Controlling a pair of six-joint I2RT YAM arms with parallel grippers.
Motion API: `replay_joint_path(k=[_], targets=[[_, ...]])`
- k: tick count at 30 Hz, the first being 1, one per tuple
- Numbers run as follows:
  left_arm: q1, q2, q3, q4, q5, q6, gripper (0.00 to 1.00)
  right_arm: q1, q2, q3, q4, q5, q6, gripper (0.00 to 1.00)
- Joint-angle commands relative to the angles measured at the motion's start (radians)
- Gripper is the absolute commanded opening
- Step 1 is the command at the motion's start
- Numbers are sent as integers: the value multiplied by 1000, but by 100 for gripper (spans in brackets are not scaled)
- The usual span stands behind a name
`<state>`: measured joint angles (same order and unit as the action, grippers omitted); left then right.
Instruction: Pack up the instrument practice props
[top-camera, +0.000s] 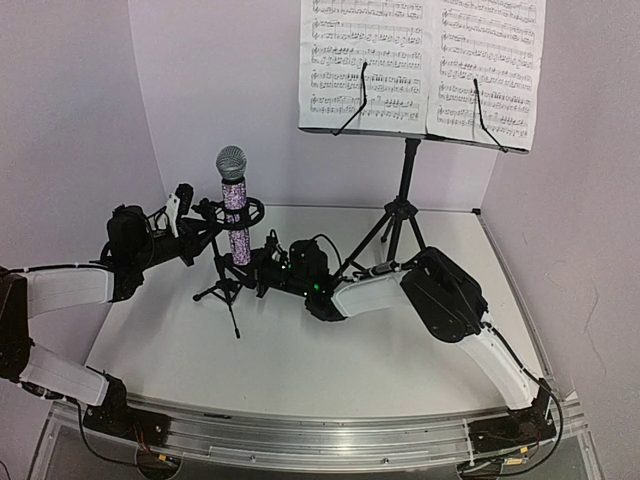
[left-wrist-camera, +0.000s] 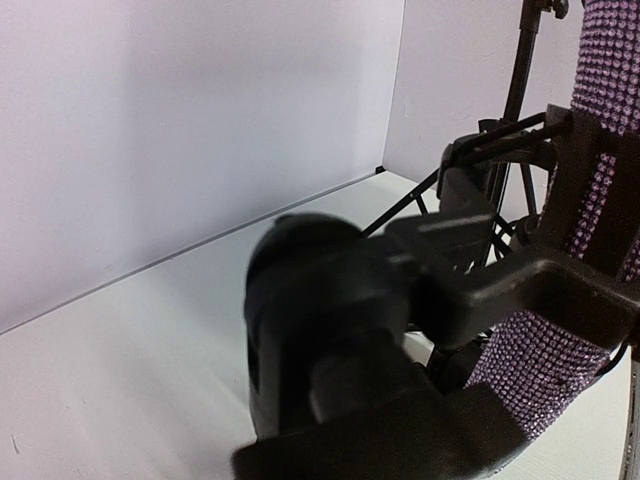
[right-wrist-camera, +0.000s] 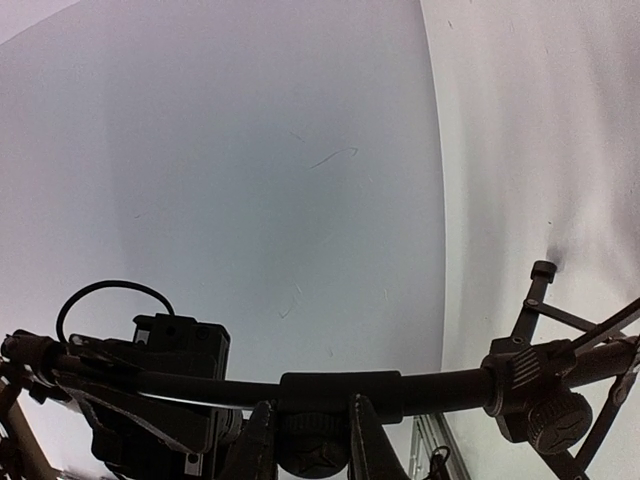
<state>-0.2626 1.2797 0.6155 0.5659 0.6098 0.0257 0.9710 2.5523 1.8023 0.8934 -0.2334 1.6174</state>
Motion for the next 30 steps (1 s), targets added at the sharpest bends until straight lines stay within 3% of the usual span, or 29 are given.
replay_joint_path(k=[1, 3, 10, 15, 21, 25, 28, 30], targets=[[-1, -1, 5, 15, 20, -30, 0, -1, -54, -3, -23, -27, -145, 0], [0, 0, 2, 17, 21, -29, 0, -4, -67, -4, -68, -69, -338, 0], [-1, 3, 3, 18, 32, -27, 0, 4, -112, -66, -127, -131, -1299, 0], [0, 11, 4, 16, 36, -27, 0, 5, -77, -18, -93, -178, -1677, 0], [-1, 8, -10, 6, 40, 5, 0, 5, -52, 3, -93, -164, -1778, 0], [-1, 12, -38, 0, 44, 16, 0, 5, -63, -20, -83, -151, -1723, 34], [0, 24, -63, 4, 49, 26, 0, 6, -82, -44, -74, -138, -1689, 50], [0, 36, -79, -6, 55, 41, 0, 7, -98, -71, -65, -127, -1669, 65]])
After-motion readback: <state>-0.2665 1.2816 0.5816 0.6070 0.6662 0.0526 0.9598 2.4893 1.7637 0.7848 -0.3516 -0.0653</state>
